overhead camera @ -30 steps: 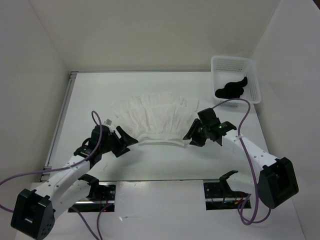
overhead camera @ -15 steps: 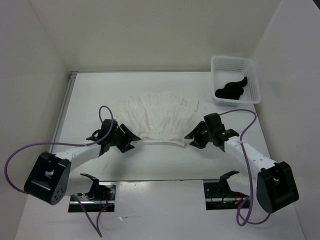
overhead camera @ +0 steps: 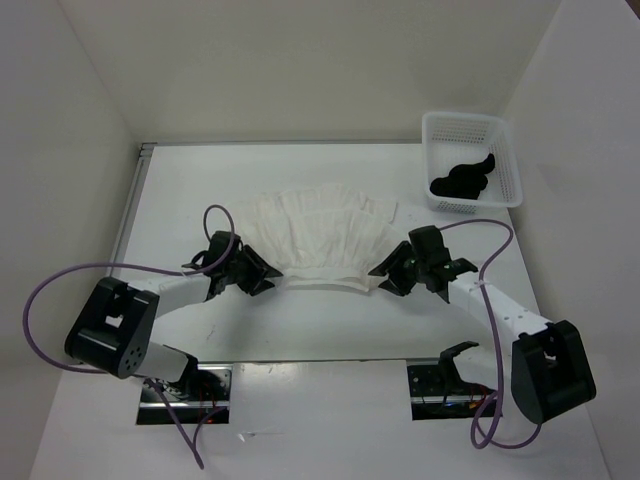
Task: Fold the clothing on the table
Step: Fold the skirt
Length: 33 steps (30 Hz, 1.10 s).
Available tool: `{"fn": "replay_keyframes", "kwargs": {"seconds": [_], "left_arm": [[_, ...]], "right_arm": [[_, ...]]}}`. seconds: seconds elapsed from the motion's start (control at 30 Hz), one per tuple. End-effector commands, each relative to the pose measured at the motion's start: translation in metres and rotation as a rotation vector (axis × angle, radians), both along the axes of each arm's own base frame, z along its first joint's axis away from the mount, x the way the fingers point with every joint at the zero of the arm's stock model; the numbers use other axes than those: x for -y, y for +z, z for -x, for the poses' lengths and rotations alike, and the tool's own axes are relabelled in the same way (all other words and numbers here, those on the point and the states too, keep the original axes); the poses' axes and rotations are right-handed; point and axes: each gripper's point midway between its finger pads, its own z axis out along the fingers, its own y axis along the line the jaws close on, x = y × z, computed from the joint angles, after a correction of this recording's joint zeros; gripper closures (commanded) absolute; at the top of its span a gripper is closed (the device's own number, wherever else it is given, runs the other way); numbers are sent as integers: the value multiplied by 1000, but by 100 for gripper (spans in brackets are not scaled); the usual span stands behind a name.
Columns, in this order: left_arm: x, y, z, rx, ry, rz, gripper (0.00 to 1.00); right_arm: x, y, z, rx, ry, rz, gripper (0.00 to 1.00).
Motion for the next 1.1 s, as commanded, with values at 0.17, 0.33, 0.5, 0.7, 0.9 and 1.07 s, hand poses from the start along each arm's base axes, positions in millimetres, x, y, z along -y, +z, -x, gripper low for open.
{"fn": "replay_keyframes", "kwargs": {"seconds": [0.17,0.33,0.5,0.7,0.9,1.07], "left_arm": [[-5,22,-6,71,-27,-42,43],[-3,8,-10,60,-27,-46,45],[2,-5,-9,27,-38,-43,49],[6,-5,-12,32,-41,-35,75],[12,9,-13,35,-55,-3,100],[5,24,-12,62,-41,-31,100]], "right_arm": [[9,8,-5,45,-24,26,49],[9,13,-6,53,-24,24,49],[13,17,-7,70,-48,19,49],[19,18,-8,79,-68,17,49],[16,-5,-4,26,-61,11,47],[10,-14,-12,6,-65,-12,47]]}}
